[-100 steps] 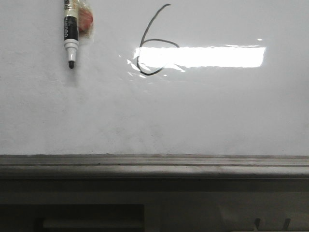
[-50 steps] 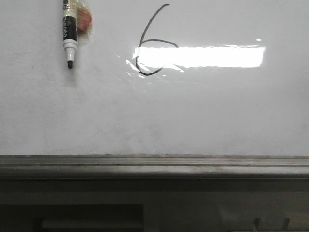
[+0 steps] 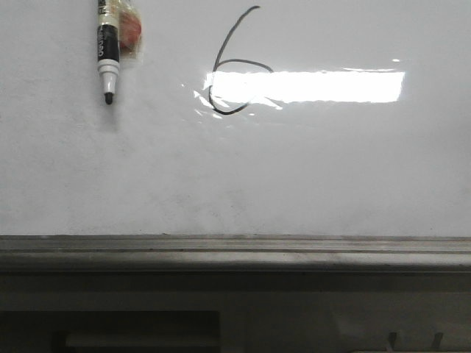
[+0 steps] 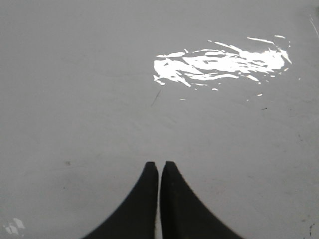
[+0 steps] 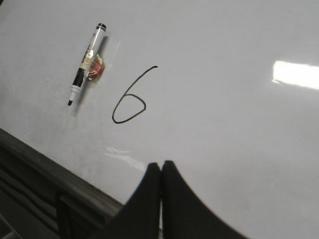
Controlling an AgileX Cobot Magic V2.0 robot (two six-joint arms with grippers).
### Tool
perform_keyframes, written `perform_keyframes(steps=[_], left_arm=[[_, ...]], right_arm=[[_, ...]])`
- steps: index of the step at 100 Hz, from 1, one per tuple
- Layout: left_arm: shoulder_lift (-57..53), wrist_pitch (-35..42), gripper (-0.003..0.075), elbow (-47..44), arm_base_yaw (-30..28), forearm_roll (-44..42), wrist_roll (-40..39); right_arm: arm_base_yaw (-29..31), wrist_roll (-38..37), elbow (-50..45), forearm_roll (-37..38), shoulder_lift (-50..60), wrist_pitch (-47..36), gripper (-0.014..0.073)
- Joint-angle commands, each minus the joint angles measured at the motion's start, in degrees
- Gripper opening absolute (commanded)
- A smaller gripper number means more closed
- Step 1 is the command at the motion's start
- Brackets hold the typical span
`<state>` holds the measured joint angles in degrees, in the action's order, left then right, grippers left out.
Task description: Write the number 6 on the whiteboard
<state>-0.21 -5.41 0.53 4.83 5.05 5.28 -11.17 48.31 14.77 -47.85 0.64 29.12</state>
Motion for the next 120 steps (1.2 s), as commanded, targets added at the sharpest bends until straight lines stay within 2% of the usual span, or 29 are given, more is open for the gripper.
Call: perform_keyframes(steps=[1, 32, 41, 48, 53, 60, 65, 72, 98, 102, 120], left_arm=[[-1.85, 3.74, -0.002, -2.84, 0.46, 0.66, -0.42], [-1.85, 3.74, -0.002, -2.84, 0.46, 0.66, -0.43], [-1.85, 3.74, -0.002, -2.84, 0.46, 0.66, -0.43], [-1.85, 3.74, -0.002, -2.84, 0.46, 0.66, -0.43], [-1.85, 3.74, -0.002, -2.84, 0.46, 0.66, -0.43], [-1.85, 3.74, -0.002, -2.84, 0.46, 0.66, -0.43], [-1.85, 3.74, -0.002, -2.84, 0.46, 0.66, -0.43], [-1.85, 3.74, -0.002, -2.84, 0.46, 0.66, -0.43], [-1.85, 3.74, -0.002, -2.84, 0.46, 0.66, -0.43], [-1.85, 3.74, -0.002, -2.84, 0.46, 0.66, -0.43], [-1.76, 3.74, -0.002, -2.84, 0.46, 0.66, -0.43]], right_arm=[[0.35, 0.52, 1.4, -1.79, 0.46, -3.58, -0.0065], [0.35, 0.52, 1.4, -1.79, 0.46, -4.25, -0.0065], [0.35, 0.38, 0.99, 1.9, 0.46, -5.95, -0.0065], [0.48, -3.76, 0.25, 8.83, 0.46, -9.5, -0.0065], [0.63, -10.93, -0.61, 18.12, 0.46, -13.26, -0.0065], [1.52, -22.9, -2.54, 34.79, 0.46, -17.88, -0.0065], [2.45, -29.11, -4.09, 43.09, 0.46, -20.48, -0.0065], [4.1, -33.1, -6.77, 48.88, 0.46, -23.84, -0.0065], [10.51, -33.37, -16.86, 49.39, 0.95, -32.07, -0.0065], [10.6, -33.63, -16.59, 49.58, 0.95, -29.12, -0.0065], [10.6, -33.63, -16.69, 49.97, 0.95, -27.09, -0.0065]])
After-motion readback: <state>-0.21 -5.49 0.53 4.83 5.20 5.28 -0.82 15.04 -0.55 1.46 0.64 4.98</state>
